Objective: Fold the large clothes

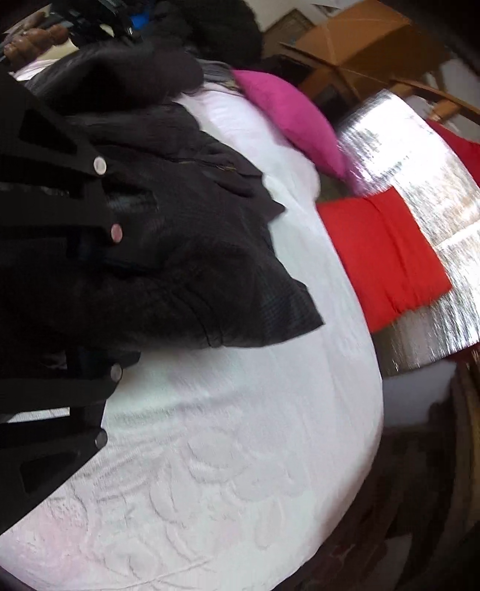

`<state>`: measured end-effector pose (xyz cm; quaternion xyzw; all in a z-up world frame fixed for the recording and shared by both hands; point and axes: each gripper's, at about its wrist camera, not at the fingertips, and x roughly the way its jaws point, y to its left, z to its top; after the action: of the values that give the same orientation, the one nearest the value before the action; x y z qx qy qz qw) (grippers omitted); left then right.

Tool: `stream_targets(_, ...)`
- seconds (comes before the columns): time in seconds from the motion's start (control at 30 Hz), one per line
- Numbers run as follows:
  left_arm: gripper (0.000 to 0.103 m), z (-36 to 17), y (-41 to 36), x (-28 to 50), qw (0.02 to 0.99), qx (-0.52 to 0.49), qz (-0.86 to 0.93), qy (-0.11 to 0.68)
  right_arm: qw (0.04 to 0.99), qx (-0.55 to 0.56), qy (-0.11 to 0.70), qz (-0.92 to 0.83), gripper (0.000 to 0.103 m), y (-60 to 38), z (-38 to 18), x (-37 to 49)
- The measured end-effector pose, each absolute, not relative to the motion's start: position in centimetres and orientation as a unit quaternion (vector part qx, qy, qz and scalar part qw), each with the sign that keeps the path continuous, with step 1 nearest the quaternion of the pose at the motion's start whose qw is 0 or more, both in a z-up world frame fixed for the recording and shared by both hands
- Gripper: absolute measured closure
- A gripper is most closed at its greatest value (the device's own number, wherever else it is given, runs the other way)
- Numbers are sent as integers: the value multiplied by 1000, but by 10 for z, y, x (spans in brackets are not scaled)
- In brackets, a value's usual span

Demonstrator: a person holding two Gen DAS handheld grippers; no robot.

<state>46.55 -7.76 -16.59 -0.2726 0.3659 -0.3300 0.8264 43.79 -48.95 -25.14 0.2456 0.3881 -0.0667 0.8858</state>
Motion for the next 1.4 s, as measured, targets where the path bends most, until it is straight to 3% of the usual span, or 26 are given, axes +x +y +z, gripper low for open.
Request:
stream_targets(0.17, 91, -158, -30, 476, 859, -284, -255, 342, 884, 275, 362, -112, 77, -511, -251, 432)
stream_targets(0.37, 88, -200, -27, 505, 834, -256, -178, 455, 867, 324, 364, -104, 76, -527, -258, 433)
stream_targets(0.47, 65, -208, -23, 508, 826, -263, -154, 474, 844, 385, 364, -78, 72, -540, -263, 430)
stream_targets(0.5, 48, -208, -20, 509, 825, -271, -148, 472, 839, 401, 361, -75, 64, -544, -262, 428)
stream_targets(0.53, 36, -204, -16, 507, 830, -279, -139, 462, 836, 410, 356, -74, 42, -547, -261, 425)
stream_targets(0.6, 32, -198, -8, 506, 842, -280, -119, 445, 839, 422, 336, -71, 23, -550, -254, 419)
stream_targets(0.8, 27, -207, -2, 514, 830, -298, -113, 457, 859, 408, 302, -69, 23, -541, -228, 408)
stream_targets(0.97, 30, -227, -12, 509, 822, -295, -136, 468, 858, 383, 330, -90, 23, -532, -240, 413)
stream_targets(1.03, 67, -227, -19, 507, 826, -282, -148, 465, 856, 384, 336, -88, 23, -534, -247, 415)
stream_targets(1.13, 86, -221, -33, 503, 841, -247, -162, 453, 860, 368, 340, -94, 24, -530, -251, 418)
stream_targets(1.17, 87, -218, -36, 500, 846, -237, -164, 449, 865, 353, 344, -98, 27, -526, -252, 421)
stream_targets(1.23, 89, -210, -37, 496, 852, -224, -170, 442, 871, 321, 354, -113, 42, -520, -252, 423)
stream_targets(1.4, 89, -183, -27, 478, 864, -222, -192, 410, 882, 292, 346, -133, 57, -517, -248, 426)
